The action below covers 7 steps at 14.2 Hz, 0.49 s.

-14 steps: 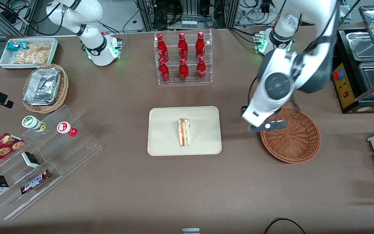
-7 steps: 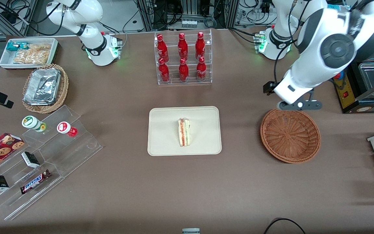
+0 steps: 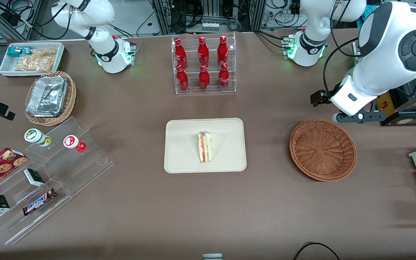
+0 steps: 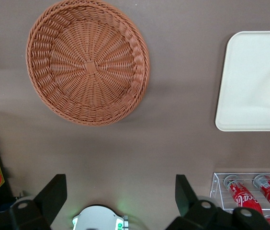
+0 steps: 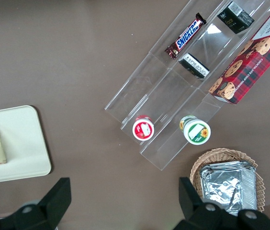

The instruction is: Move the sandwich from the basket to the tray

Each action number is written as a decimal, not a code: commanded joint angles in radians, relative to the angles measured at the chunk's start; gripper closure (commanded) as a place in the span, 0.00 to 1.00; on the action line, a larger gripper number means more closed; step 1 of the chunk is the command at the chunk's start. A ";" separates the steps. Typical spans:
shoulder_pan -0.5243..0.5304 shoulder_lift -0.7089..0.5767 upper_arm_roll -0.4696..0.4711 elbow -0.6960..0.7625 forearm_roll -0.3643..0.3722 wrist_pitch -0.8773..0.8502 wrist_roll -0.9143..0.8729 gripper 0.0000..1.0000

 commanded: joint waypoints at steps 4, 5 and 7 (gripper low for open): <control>0.292 -0.040 -0.202 0.010 0.005 -0.060 0.157 0.00; 0.305 -0.043 -0.204 0.017 0.014 -0.060 0.161 0.00; 0.315 -0.046 -0.205 0.038 0.066 -0.060 0.161 0.00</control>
